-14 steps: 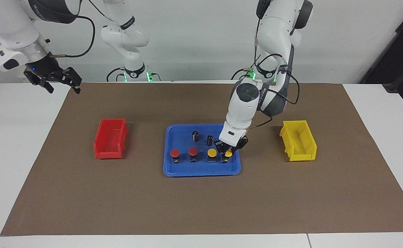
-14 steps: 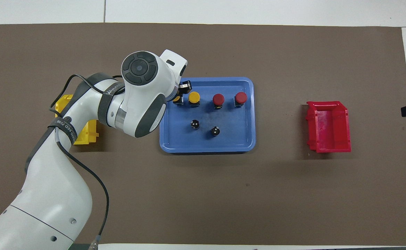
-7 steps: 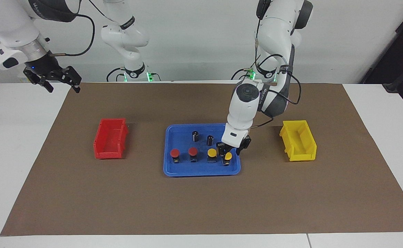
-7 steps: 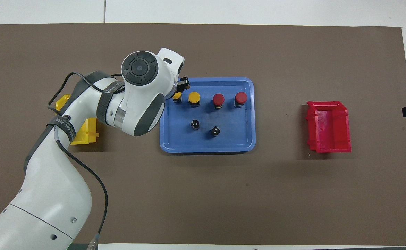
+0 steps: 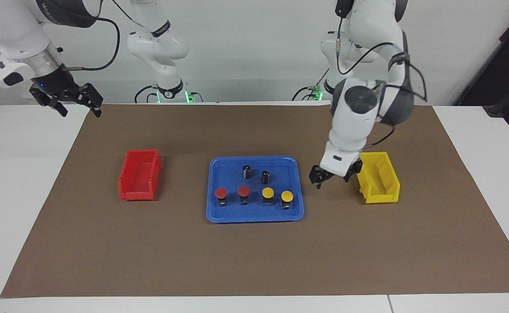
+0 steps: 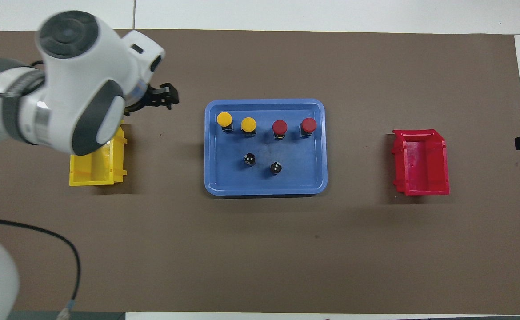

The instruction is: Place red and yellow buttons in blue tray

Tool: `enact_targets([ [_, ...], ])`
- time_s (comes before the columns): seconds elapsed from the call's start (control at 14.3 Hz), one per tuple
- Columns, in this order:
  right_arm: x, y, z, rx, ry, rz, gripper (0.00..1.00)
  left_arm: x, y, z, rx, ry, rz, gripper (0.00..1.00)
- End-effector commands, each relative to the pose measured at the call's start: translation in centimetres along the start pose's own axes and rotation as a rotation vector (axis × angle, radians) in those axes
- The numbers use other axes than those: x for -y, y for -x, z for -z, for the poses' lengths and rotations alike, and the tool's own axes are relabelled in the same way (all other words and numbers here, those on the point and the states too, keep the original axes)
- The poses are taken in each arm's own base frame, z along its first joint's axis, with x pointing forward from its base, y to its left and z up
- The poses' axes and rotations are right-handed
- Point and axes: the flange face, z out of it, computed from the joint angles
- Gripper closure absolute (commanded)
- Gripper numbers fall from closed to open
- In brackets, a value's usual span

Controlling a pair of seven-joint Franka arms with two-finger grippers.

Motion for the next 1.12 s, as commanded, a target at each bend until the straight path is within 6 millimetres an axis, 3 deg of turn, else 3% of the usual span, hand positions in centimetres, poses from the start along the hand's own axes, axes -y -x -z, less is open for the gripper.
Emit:
enact_targets([
  [0.0,0.0,0.8,0.1,0.001,0.001,0.012,0.00,9.7,2.3,3.8,0.027,0.020,-0.050,0.00],
  [0.07,0.0,0.7,0.1,-0.001,0.002,0.010,0.00,13.4,3.3,5.1,0.044,0.069,-0.051,0.00],
  [0.14,-0.2,0.8,0.0,0.001,0.002,0.005,0.00,15.4,4.3,6.0,0.074,0.087,-0.021,0.00],
  [0.28,-0.3,0.7,-0.1,-0.003,0.004,0.004,0.00,17.8,5.4,6.6,0.104,0.085,0.016,0.00],
  [0.35,-0.1,0.5,-0.1,-0.012,0.007,-0.002,0.00,19.3,5.6,6.1,0.110,0.091,0.041,0.00],
  [0.49,0.1,0.5,-0.1,-0.014,0.007,-0.042,0.00,19.9,6.3,5.0,0.098,0.093,0.057,0.00],
  [0.77,-0.1,0.5,-0.1,-0.021,0.012,-0.048,0.00,22.5,5.8,5.2,0.084,0.098,0.077,0.00],
  [0.91,-0.1,0.5,-0.1,-0.021,0.012,-0.047,0.00,21.6,5.9,5.5,0.074,0.105,-0.019,0.00],
  [1.05,-0.3,0.5,-0.1,-0.021,0.011,-0.047,0.00,22.3,5.7,6.5,0.052,0.110,-0.027,0.00],
])
